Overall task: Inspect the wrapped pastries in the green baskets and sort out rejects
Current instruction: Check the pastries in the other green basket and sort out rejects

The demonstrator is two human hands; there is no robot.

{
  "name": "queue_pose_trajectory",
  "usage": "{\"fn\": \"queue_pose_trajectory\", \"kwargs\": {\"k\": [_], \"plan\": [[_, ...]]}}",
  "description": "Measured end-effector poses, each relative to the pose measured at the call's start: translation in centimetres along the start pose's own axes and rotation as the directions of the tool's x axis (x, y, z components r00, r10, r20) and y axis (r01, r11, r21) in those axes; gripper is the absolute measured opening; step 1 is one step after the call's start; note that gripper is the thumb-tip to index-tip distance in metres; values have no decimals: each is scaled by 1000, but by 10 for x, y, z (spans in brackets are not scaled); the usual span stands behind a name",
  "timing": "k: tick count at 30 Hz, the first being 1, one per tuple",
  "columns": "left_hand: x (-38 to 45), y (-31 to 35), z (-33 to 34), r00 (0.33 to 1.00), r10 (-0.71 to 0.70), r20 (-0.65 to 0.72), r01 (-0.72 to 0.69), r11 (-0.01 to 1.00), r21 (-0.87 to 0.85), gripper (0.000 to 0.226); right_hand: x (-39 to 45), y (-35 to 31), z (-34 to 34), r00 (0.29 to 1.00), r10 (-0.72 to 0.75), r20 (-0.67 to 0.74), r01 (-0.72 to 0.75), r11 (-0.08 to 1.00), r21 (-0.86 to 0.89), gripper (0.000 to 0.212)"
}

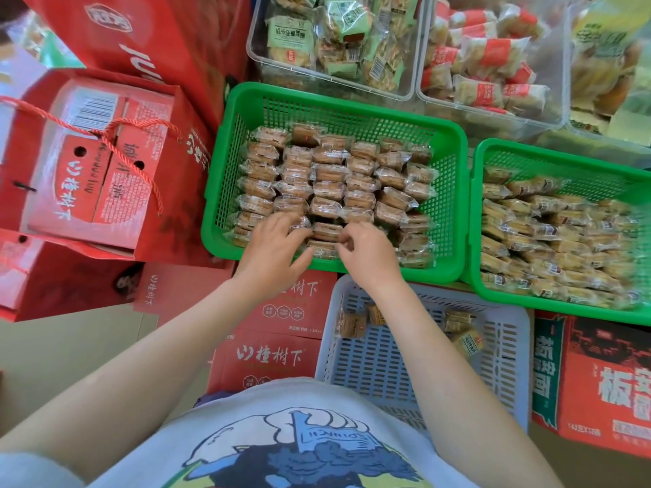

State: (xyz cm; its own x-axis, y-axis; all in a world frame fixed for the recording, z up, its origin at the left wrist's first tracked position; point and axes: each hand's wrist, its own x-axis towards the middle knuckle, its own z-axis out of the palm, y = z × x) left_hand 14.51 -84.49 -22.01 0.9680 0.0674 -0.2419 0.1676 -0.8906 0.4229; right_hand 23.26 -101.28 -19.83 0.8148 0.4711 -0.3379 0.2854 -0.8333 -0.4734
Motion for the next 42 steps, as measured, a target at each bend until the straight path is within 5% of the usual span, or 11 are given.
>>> {"fn": "queue_pose_trajectory", "kwargs": {"k": [9, 13, 17, 21, 23, 26, 30, 32, 37, 42], "plan": [[-34, -1, 6, 999, -37, 37, 35, 998, 60, 54, 20, -23, -1, 919, 285, 272, -241, 953, -185, 27], [-30, 3, 3, 994, -75, 84, 70, 995, 66, 60, 19, -17, -8, 890, 285, 356, -331, 941, 74, 15], [-30, 3, -1, 989, -90, 115, 83, 994, 64, 66, 8, -11, -23, 876, 228, 426, -408, 821, 400, 14], [-31, 10, -20, 970, -160, 183, 173, 983, -59, 73, -10, -6, -36, 925, 196, 325, -363, 707, 607, 12], [-37, 16, -38, 958, -192, 214, 262, 889, -376, 77, -27, -9, -46, 945, 153, 289, -322, 590, 740, 11], [-54, 34, -69, 977, -165, 133, 198, 482, -853, 70, -64, -20, -64, 950, 20, 311, -300, 331, 895, 25], [-80, 57, -92, 991, -125, 57, 73, 124, -990, 37, -109, -38, -73, 927, -142, 346, -327, 145, 934, 41], [-96, 64, -96, 988, -152, 34, 50, 99, -994, 26, -124, -49, -70, 948, -79, 309, -298, 130, 946, 43], [-127, 79, -96, 937, -342, -76, 14, 254, -967, 20, -155, -67, -57, 998, 20, 63, -66, 212, 975, 42], [-149, 101, -102, 880, -473, -51, -2, 103, -995, 23, -172, -81, -42, 949, 266, -169, 44, 418, 907, 29]]}}
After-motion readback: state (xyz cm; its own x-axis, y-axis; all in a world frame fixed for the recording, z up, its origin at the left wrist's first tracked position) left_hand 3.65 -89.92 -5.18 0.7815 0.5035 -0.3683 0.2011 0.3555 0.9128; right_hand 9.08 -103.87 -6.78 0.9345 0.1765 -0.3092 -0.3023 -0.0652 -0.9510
